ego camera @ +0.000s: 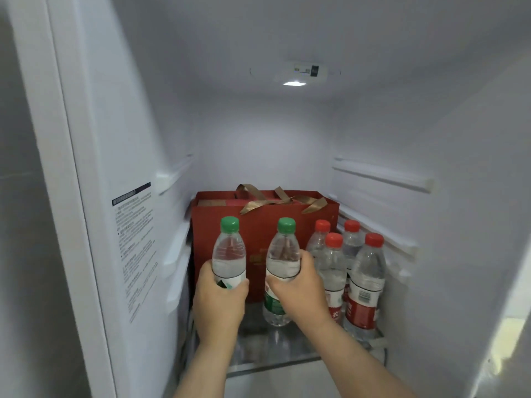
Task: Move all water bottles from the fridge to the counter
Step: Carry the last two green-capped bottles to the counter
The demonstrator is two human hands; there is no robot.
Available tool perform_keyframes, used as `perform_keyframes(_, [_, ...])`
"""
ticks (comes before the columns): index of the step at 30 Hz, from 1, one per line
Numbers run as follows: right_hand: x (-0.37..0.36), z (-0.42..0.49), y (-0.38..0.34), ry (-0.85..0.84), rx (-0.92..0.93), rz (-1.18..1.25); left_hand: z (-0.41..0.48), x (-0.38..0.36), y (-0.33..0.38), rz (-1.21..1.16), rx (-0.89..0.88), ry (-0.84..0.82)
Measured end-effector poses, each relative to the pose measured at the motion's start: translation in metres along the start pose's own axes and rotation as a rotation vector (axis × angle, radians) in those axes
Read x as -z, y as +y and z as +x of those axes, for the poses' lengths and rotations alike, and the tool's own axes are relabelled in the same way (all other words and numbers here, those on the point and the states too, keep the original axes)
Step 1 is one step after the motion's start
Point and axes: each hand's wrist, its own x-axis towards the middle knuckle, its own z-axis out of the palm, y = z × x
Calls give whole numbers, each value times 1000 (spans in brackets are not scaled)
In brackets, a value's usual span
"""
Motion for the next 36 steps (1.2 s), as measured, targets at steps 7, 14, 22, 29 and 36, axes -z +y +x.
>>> perform_keyframes(7, [37,-44,-25,15,45,-5,-32,32,41,-62,-114,-110])
perform_keyframes(14, [80,-111,-39,20,113,21,-96,61,51,-89,-109,-105])
perform_keyframes(22, [152,-218,-53,-61,87,53,-215,112,70,-62,-89,-108])
perform_keyframes(29, [206,-310,-54,-138,49,28,-312,166,95,-4,-74,-129])
perform_keyframes(36, [242,-368,-72,-136,40,13,-366,203,112,47,-49,-166])
